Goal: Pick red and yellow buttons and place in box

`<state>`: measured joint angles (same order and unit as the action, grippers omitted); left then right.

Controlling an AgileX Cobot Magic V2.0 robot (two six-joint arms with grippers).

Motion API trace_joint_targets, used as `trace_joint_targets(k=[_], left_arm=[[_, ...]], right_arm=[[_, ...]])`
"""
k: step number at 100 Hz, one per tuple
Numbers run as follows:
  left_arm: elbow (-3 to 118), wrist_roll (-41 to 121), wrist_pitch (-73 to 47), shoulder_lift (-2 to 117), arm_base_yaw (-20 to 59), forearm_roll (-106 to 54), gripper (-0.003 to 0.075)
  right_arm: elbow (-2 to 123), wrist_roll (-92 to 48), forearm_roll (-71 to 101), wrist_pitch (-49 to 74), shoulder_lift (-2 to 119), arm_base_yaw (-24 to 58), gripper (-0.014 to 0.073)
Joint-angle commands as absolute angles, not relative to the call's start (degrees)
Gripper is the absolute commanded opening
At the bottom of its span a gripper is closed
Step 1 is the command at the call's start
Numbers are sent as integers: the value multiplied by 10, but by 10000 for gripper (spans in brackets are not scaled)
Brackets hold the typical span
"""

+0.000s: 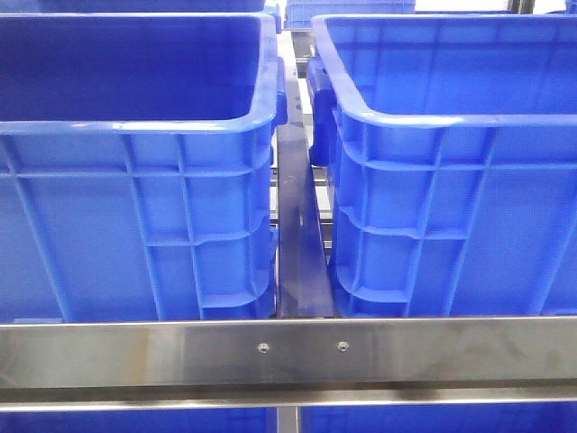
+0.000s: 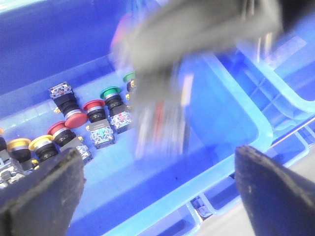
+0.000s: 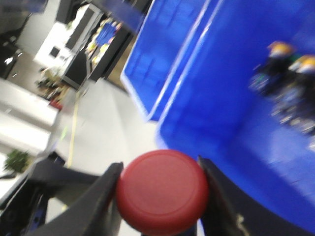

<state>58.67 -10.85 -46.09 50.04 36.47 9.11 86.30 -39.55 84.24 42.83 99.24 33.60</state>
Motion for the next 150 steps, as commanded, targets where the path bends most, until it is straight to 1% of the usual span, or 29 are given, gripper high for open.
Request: trace_joint_targets(k=[1,19,24,32,34,35,41,42,48,49,51,53,55,57,58,62,81,94,119,150], left_arm=[[602,-109,-418,495,369,96,568],[602,-109,-416,495,369,96,562],[602,-109,-415,495,369,96,543],[602,-109,-412,495,369,96,478],[602,-109,-411,495,369,96,445],[602,-109,-411,495,369,96,445],[602,-109,-410,495,369,96,340],[602,-109,-410,495,369,96,340],[602,-109,-410,495,369,96,215],[602,-109,-410,495,369,96,215],[602,-109,-410,495,369,96,162],[602,-109,-410,495,369,96,136],[602,-109,-410,495,369,96,84],[602,-109,-410,495,369,96,59],[602,-109,-410,495,369,96,22],[602,-109,-410,495,369,96,-17],[602,-109,-410,495,369,96,-19],[602,-109,-410,495,369,96,-19],[602,-109,-410,495,369,90,-19],[602,-109,-410,495,369,85,-19]], right_arm=[[881,-404,861,434,943,302,58],[880,-391,830,453,911,230,58],[880,-383,819,465,905,203,58],[880,-366,799,487,898,162,58],[880,-362,795,494,897,150,58],[880,-359,795,500,896,146,58],[880,-349,788,521,894,110,58],[880,-347,788,526,894,106,58],[880,-344,787,546,892,71,58],[880,-344,787,550,892,67,58],[880,-344,787,555,892,56,58],[880,-344,787,562,892,45,58],[880,-343,787,568,892,34,58],[880,-343,786,574,892,23,58],[880,-343,784,578,892,15,58],[880,-341,781,586,892,-3,58],[865,-324,777,605,892,-92,58],[814,-321,792,560,892,-126,58],[719,-321,837,452,902,-131,58],[713,-321,940,390,962,-131,58]])
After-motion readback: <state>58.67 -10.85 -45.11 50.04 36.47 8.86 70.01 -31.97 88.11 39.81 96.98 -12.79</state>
